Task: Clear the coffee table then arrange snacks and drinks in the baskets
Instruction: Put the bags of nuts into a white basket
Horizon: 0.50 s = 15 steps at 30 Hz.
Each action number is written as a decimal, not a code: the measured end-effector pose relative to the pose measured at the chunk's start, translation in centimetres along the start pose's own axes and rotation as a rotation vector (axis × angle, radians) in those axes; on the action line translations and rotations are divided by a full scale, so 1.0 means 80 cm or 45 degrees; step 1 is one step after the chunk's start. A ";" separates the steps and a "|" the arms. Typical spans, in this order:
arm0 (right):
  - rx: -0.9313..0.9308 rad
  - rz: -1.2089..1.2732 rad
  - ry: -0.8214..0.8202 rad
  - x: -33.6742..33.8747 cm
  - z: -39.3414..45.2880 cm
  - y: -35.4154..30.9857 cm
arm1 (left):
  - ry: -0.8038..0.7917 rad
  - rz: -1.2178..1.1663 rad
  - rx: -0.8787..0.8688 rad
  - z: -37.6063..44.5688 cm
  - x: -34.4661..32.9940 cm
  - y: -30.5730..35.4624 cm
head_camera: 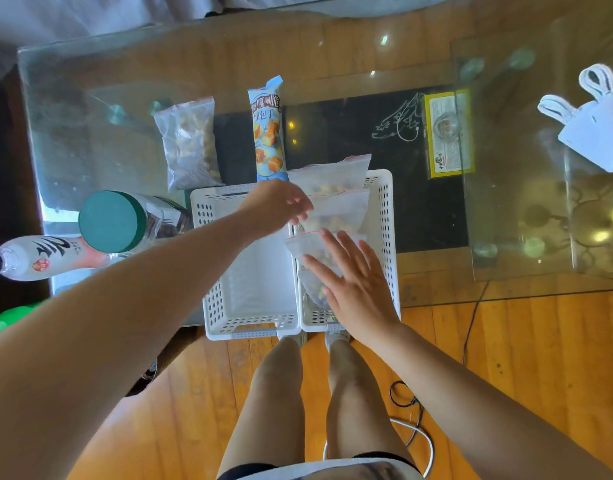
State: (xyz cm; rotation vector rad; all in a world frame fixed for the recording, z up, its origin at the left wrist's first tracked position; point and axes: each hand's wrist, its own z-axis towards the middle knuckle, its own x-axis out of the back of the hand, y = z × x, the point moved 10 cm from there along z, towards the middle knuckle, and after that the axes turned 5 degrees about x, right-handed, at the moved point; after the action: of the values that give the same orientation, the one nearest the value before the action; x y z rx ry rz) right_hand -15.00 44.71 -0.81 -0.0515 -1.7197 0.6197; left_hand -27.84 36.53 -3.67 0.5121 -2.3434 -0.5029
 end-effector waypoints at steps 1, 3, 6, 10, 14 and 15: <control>-0.018 -0.035 -0.054 -0.012 0.004 0.002 | 0.056 -0.018 0.003 0.005 0.018 -0.003; -0.087 -0.079 -0.124 -0.032 0.015 0.010 | 0.190 -0.068 0.017 0.015 0.060 -0.016; -0.205 -0.118 -0.180 -0.059 0.027 0.026 | 0.373 -0.072 0.108 0.029 0.125 -0.057; -0.298 -0.175 -0.181 -0.075 0.037 0.034 | 0.444 0.063 0.226 0.044 0.185 -0.124; -0.365 -0.239 -0.131 -0.082 0.044 0.038 | 0.406 0.166 0.220 0.068 0.222 -0.173; -0.372 -0.266 -0.124 -0.083 0.044 0.039 | 0.388 0.205 0.212 0.076 0.225 -0.181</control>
State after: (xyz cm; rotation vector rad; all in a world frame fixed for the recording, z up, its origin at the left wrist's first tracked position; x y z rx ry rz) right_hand -17.45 43.68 -8.53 -0.0471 -1.8702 0.2177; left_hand -41.23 16.85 -5.26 0.4378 -2.1187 -0.1426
